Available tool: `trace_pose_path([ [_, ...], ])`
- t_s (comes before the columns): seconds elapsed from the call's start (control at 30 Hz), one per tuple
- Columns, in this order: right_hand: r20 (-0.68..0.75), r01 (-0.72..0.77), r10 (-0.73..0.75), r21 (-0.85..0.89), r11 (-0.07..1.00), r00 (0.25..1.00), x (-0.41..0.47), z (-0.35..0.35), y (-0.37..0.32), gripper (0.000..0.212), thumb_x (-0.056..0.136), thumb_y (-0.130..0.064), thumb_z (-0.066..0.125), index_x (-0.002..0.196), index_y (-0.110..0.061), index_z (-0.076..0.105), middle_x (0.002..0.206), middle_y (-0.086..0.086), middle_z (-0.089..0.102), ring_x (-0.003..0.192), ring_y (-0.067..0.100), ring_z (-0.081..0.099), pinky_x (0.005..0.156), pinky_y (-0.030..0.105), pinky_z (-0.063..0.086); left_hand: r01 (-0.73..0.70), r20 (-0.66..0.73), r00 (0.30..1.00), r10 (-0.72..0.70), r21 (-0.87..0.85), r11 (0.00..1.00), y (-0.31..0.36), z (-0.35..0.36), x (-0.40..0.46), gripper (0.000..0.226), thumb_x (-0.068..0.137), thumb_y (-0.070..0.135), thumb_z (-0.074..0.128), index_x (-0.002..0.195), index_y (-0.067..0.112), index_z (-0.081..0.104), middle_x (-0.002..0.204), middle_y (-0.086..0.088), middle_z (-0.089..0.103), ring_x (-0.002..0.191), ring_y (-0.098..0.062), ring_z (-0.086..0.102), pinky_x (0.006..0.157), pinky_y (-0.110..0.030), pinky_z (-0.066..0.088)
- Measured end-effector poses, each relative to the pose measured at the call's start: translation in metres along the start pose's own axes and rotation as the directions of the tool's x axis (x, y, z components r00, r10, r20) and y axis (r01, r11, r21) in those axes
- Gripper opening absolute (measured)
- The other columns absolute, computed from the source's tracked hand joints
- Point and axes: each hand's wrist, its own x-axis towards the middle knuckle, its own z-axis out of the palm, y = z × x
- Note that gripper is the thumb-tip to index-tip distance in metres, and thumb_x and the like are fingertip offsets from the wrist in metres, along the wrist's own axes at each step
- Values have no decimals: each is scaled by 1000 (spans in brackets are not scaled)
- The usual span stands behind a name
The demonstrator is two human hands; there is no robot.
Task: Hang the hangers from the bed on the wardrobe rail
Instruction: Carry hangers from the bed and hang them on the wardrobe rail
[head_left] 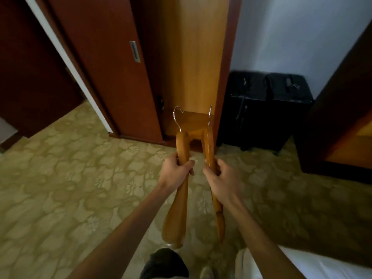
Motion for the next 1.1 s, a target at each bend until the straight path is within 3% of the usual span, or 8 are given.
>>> trace_pose_path([
  [0.13,76,11,-12,8,1000,997,82,32,-30,15,93,-34,66,94,-20,64,65,4,55,53,17,53,51,26,49,-12,-48,999,11,-19,1000,5,-22,73,10,88,19,70,95,14,66,69,-3,75,63,-16,72,62,-36,60],
  [0.23,100,52,-51,-6,999,994,148,61,-53,18,92,-34,65,87,-17,64,60,-6,51,51,9,49,48,22,42,-36,-105,994,32,-29,999,7,-46,138,9,88,16,70,95,13,67,67,-2,74,58,-10,70,55,-26,54],
  [0.4,105,78,-74,-33,996,992,266,113,-94,24,94,-33,65,88,-10,65,71,12,61,60,11,55,54,20,46,-90,-148,986,83,-41,995,18,-96,265,11,83,18,70,89,9,68,71,-7,74,66,-27,73,65,-49,61],
  [0.5,97,80,-77,-25,997,992,341,141,-124,24,94,-31,64,83,-11,61,61,1,49,53,8,46,47,16,40,-113,-156,982,104,-49,992,36,-127,343,11,84,17,69,92,10,68,71,-8,74,67,-28,73,66,-50,61],
  [0.57,103,78,-75,-27,997,992,375,149,-142,21,95,-32,62,85,-14,62,60,-5,47,50,5,43,45,14,39,-142,-153,979,134,-43,989,49,-142,379,10,86,19,70,93,13,67,73,-8,74,66,-27,72,65,-46,62],
  [0.77,77,83,-83,5,997,994,507,179,-204,18,95,-35,62,94,-18,67,66,-2,54,59,12,50,52,24,44,-211,-107,974,200,-98,973,100,-181,517,7,91,18,69,97,20,66,76,-1,73,67,-16,72,59,-19,54],
  [0.97,-2,155,-155,56,986,988,637,185,-269,19,94,-34,64,91,-16,69,70,4,60,63,14,54,50,19,45,-266,-79,963,258,-112,958,157,-198,652,11,90,18,68,90,7,70,75,-4,74,65,-17,72,58,-24,56],
  [1.1,-53,204,-200,85,975,978,722,176,-307,19,95,-33,62,94,-16,70,77,12,63,68,15,56,50,16,44,-333,-50,943,329,-135,933,206,-206,737,17,92,20,67,90,3,71,75,-3,73,63,-11,70,56,-16,52],
])
